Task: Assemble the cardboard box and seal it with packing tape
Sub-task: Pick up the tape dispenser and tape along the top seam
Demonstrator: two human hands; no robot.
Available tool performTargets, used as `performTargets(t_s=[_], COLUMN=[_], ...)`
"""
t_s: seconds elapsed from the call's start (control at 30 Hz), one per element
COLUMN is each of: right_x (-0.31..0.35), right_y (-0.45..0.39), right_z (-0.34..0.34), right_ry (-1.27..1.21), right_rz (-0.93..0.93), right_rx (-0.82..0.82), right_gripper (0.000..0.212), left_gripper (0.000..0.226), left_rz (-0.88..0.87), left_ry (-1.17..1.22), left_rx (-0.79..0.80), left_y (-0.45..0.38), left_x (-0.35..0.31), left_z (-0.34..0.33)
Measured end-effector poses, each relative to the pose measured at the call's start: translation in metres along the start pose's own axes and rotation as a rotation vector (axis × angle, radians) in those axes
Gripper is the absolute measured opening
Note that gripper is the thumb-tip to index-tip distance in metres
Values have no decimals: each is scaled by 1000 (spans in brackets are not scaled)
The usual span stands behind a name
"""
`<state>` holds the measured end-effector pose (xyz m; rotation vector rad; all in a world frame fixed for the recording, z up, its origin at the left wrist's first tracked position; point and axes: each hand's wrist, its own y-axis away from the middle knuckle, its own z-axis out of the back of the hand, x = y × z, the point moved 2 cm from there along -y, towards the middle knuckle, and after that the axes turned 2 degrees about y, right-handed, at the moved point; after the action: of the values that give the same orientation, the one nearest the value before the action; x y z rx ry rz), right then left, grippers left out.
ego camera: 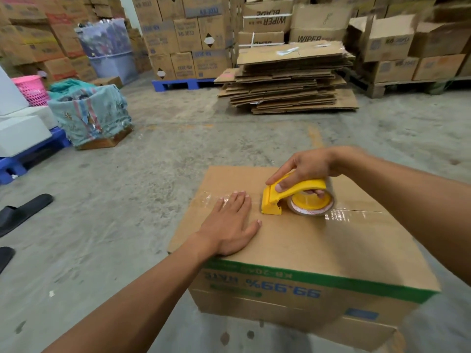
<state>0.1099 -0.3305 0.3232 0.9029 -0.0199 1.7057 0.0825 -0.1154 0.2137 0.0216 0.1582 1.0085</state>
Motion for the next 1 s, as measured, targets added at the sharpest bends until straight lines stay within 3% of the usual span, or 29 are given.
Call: performTargets(t_s=[0.43,0.83,1.0], right_x=[-15,-80,-80], right_y=[-5,56,47], right_z=[2,26,25], right_ry=[-100,-170,-115], right_rz=[28,-104,-95], right_rx=[149,154,120], right_gripper=[53,60,52], left_gripper=[79,81,73], left_rz=[44,29,25], left_ry=[13,20,-13], left_rx=[-50,-33,3], left_y=[-8,-6,-9], left_x=[-10,-12,-42], left_z=[-10,-8,-4])
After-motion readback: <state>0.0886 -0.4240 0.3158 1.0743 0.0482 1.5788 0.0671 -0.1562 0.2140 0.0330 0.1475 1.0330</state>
